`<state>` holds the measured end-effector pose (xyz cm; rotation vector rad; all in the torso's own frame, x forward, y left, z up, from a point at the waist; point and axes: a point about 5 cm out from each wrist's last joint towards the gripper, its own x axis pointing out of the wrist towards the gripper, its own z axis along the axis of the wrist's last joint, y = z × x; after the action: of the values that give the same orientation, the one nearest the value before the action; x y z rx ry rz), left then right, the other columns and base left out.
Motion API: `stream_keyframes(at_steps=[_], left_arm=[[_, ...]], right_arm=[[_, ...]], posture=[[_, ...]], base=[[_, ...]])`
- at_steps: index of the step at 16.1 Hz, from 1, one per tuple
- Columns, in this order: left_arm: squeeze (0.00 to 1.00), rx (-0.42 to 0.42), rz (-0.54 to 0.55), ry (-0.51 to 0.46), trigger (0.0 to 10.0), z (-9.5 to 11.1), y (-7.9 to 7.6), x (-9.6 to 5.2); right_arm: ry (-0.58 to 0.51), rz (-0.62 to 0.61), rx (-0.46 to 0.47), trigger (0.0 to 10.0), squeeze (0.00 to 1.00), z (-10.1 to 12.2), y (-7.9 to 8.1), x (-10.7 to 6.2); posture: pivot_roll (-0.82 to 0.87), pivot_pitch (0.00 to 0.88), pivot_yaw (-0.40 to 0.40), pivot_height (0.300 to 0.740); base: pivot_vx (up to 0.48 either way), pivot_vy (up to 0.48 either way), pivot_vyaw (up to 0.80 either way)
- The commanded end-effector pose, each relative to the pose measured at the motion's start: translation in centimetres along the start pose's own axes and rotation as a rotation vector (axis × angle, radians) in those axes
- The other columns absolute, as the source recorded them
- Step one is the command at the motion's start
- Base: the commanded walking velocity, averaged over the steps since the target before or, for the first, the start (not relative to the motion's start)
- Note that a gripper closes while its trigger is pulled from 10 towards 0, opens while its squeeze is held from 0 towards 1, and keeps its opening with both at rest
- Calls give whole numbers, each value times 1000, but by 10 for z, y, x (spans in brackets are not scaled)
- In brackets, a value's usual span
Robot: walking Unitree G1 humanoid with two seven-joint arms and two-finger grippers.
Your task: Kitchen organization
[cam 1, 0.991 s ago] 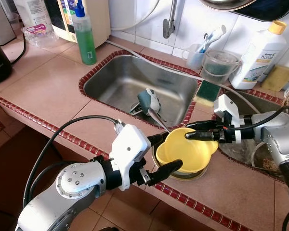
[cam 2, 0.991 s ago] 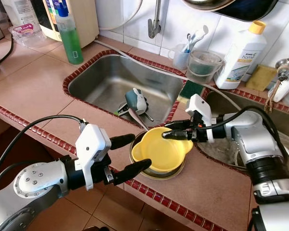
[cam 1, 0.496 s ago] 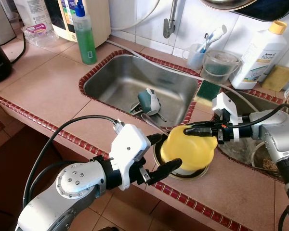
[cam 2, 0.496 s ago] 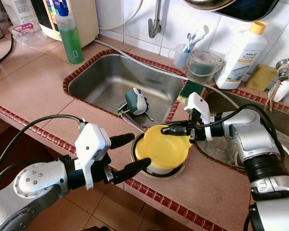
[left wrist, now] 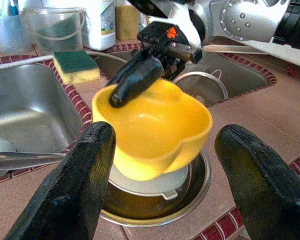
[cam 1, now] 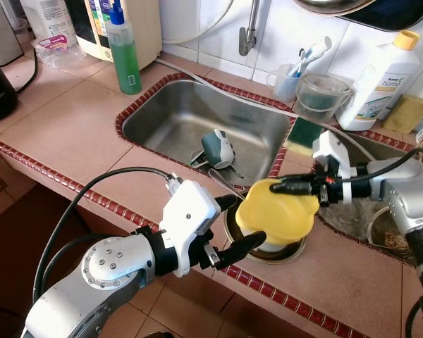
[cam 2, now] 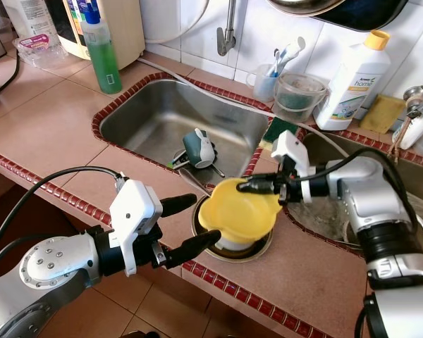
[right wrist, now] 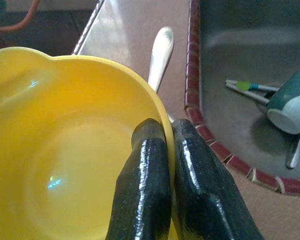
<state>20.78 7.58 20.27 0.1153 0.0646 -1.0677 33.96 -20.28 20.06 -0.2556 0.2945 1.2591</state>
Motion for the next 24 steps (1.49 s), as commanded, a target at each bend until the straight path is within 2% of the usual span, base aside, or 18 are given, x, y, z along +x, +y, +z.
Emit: stream_keyframes(at_steps=[1, 3, 5, 6, 7, 8, 9, 10, 11, 12, 13, 14, 16, 18, 19, 21, 24], left_arm=[[0, 15, -12, -7, 10000, 2, -2, 0], [0, 16, 26, -17, 10000, 3, 5, 0], [0, 23, 53, -24, 10000, 4, 10, 0], [0, 32, 114, -45, 10000, 6, 19, 1], [0, 43, 176, -68, 10000, 9, 28, 1], [0, 48, 271, -103, 10000, 13, 42, 1], [0, 22, 309, -125, 10000, 14, 49, 0], [0, 37, 364, -140, 10000, 16, 57, -1], [0, 75, 503, -180, 10000, 21, 78, -5], [0, 93, 536, -196, 10000, 22, 83, -6], [0, 163, 594, -215, 10000, 25, 89, -7], [0, 205, 608, -198, 10000, 22, 97, -6], [0, 81, 637, -255, 10000, 21, 116, -2], [0, 15, 655, -291, 10000, 19, 124, 2], [0, 14, 663, -318, 10000, 21, 126, 5], [0, 18, 674, -326, 10000, 20, 130, 11], [0, 28, 694, -334, 10000, 14, 135, 9]], right_arm=[[-66, -33, -10, 0, 0, 14, -5, -8], [-222, -111, 31, 0, 0, 32, -15, -15], [-306, -145, 56, 0, 0, 41, -19, -17], [-390, -214, 58, 1216, 0, 49, -24, -18], [-440, -274, 53, 10000, 0, 52, -28, -18], [-502, -355, 60, 10000, 0, 57, -32, -20], [-543, -388, 73, 10000, 0, 59, -34, -20], [-578, -427, 63, 10000, 0, 62, -34, -21], [-666, -537, 60, 10000, 0, 67, -35, -23], [-688, -562, 70, 10000, 0, 67, -35, -24], [-721, -608, 57, 10000, 0, 68, -34, -25], [-770, -700, 51, 10000, 0, 69, -32, -25], [-845, -839, 42, 10000, 0, 67, -23, -21], [-885, -966, 50, 10000, 0, 65, -16, -18], [-907, -1026, 52, 10000, 0, 63, -12, -16], [-901, -1126, 22, 10000, 0, 59, -2, -9], [-845, -1253, -1, 10000, 0, 43, 18, 9]], posture=[[-147, 120, -73, 740], [-145, 121, -71, 740], [-144, 121, -71, 740], [-143, 119, -69, 740], [-140, 113, -67, 740], [-140, 108, -61, 740], [-139, 102, -58, 740], [-139, 99, -55, 740], [-141, 88, -46, 740], [-140, 82, -44, 740], [-139, 78, -42, 740], [-137, 67, -34, 740], [-154, 44, -17, 740], [-161, 25, -4, 740], [-165, 15, 3, 740], [-175, 0, 19, 740], [-176, 0, 27, 740]], base=[[0, 0, 0], [0, 0, 0], [0, 0, 0], [0, 0, 0], [0, 0, 0], [0, 0, 0], [0, 0, 0], [0, 0, 0], [0, 0, 0], [0, 0, 0], [0, 0, 0], [0, 0, 0], [0, 0, 0], [0, 0, 0], [0, 0, 0], [0, 0, 0], [0, 0, 0]])
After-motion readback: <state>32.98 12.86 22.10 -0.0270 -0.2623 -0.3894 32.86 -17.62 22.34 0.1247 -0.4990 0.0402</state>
